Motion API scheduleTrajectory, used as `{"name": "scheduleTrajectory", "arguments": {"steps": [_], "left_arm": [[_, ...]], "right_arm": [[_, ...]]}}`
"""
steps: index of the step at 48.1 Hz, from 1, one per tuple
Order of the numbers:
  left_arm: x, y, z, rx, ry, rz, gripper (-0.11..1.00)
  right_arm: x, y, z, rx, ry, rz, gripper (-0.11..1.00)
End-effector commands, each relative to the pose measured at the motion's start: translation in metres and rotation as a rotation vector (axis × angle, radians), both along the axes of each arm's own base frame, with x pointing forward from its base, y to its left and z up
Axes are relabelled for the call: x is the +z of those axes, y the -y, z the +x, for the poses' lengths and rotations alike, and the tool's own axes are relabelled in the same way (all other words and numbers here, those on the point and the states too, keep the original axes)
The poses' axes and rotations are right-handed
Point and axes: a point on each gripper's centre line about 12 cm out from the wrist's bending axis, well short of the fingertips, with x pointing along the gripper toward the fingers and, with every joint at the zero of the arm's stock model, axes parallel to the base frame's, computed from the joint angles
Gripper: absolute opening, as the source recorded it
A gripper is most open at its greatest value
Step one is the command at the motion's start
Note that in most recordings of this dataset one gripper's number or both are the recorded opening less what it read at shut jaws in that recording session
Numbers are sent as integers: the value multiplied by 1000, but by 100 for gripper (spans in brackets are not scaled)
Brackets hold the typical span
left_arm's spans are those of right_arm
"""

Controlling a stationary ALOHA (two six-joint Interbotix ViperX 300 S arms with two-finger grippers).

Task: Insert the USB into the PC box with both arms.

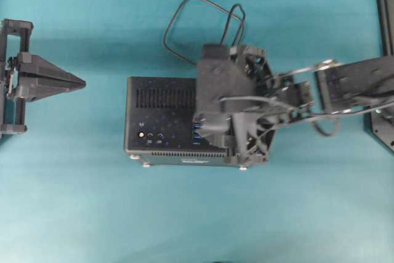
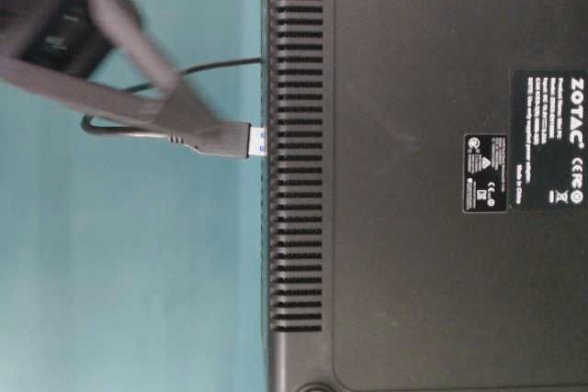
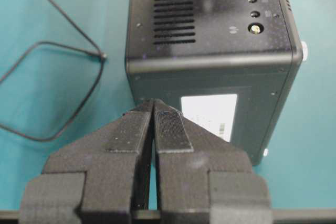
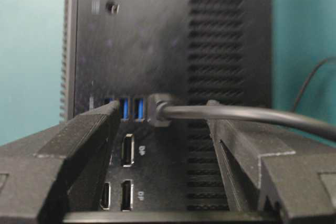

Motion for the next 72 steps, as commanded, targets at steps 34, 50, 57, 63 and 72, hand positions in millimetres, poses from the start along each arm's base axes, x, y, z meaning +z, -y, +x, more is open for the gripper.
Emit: {"name": "scheduleTrajectory", "arguments": {"steps": [34, 50, 57, 63, 72], "left_arm": [[11, 0, 3, 0, 34, 0, 0], [11, 0, 3, 0, 34, 0, 0], [11, 0, 3, 1, 34, -1, 0], [11, 0, 3, 1, 34, -1, 0], [12, 0, 3, -1, 35, -1, 0]], "right_arm": [[5, 12, -14, 19, 394, 115, 61], [3, 12, -24, 20, 422, 135, 42], [2, 12, -22, 24, 445, 141, 34], [-1, 11, -20, 24, 455, 158, 23], [-5, 9, -18, 18, 448, 181, 12]]}}
